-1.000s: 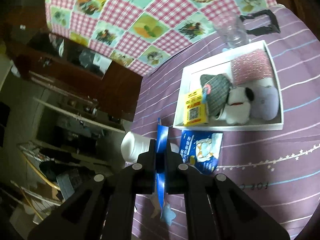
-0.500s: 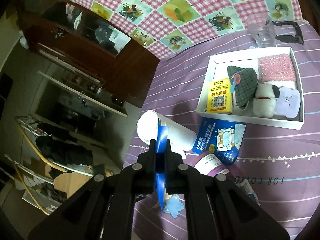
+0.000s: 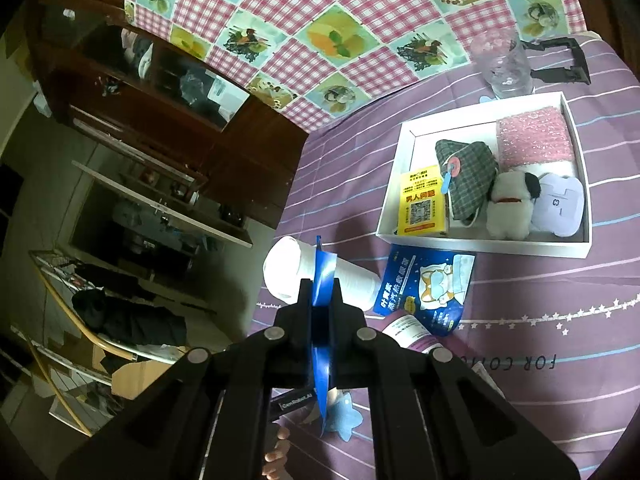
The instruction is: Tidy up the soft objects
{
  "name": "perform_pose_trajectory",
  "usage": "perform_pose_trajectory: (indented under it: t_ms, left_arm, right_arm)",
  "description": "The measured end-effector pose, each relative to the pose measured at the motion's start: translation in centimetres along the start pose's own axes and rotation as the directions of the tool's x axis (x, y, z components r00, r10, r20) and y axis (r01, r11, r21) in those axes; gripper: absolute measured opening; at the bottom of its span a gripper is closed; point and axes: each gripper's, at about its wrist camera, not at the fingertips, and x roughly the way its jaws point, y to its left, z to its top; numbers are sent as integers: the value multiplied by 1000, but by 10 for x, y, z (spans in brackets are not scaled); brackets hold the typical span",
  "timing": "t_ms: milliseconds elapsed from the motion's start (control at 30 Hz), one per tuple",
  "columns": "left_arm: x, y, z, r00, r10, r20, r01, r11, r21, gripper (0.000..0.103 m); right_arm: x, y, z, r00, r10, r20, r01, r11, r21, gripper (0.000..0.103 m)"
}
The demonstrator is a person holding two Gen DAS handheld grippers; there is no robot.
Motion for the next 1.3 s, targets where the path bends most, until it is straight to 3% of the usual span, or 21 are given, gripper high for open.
perform_pose_trajectory:
  t_ms: [67, 167, 467, 533, 567, 1000, 1300]
  left_arm:
    - [2, -6, -2, 999, 35, 15, -36, 999, 32, 76]
    - [-1, -6, -5, 994, 91, 52, -93, 995, 30, 51]
    - [-7, 13, -5, 998, -12, 61, 14, 999, -33, 31]
    - [-9, 13, -8, 997, -29, 69, 31, 999, -33, 17]
    - [-9, 13, -9, 997, -52, 59, 54, 998, -30, 4]
    - [-17, 14, -6, 995, -73, 75, 75, 997, -33, 0]
    - [-58, -9, -7, 982, -80, 169, 77, 997, 28, 0]
  right_arm:
    - [-1, -1, 1, 1000, -3, 4, 3, 1000, 3, 7]
    - [-3, -3, 1, 1000, -5, 9, 5, 1000, 7, 7]
    - [-6, -6, 2, 1000, -4, 18, 4, 1000, 13, 7]
    - [-6, -6, 2, 1000, -5, 19, 5, 1000, 14, 7]
    - [-6, -6, 2, 1000, -5, 19, 5, 1000, 14, 7]
    - [-9, -9, 3, 1000, -14, 26, 14, 1000, 23, 7]
    - [-9, -17, 5, 999, -15, 31, 14, 999, 39, 7]
